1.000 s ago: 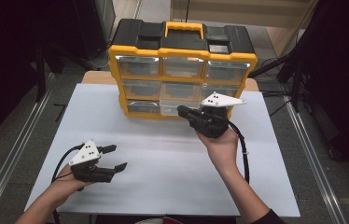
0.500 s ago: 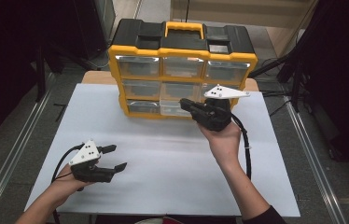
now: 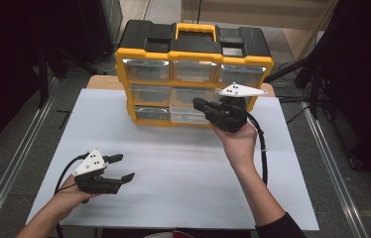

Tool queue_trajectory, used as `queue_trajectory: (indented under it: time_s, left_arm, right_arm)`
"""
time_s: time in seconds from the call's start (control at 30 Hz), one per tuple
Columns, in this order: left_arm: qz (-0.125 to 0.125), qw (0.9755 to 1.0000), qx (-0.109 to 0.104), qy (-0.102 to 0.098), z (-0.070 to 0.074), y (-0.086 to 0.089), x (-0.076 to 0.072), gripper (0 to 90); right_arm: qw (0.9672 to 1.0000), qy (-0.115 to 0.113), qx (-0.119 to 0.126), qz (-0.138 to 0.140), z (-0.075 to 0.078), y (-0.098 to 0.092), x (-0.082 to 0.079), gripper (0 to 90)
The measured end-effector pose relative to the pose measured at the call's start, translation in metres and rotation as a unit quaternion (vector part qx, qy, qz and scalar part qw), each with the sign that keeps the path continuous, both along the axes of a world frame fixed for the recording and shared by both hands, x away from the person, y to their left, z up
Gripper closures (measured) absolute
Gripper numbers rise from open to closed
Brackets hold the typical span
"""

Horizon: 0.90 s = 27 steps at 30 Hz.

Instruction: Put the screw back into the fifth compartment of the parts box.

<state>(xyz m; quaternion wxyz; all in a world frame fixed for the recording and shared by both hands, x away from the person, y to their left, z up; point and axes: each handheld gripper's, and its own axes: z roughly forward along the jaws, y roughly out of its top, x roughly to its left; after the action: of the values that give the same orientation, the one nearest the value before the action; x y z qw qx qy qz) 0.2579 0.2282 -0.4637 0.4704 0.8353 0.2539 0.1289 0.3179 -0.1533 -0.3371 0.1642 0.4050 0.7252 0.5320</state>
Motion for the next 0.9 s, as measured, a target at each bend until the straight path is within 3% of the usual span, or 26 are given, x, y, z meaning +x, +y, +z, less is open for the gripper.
queue_trajectory:
  time_s: [0.73, 0.9]
  left_arm:
    - [0.003, 1.0, -0.003, 0.003, 0.0, 0.002, 0.0, 25.7]
    - [0.003, 1.0, -0.004, 0.004, 0.0, 0.002, 0.0, 25.7]
  right_arm:
    - [0.9999, 0.001, -0.002, -0.016, -0.004, -0.002, 0.024, 88.6]
    - [0.9998, 0.004, -0.008, -0.02, -0.012, -0.001, 0.03, 88.6]
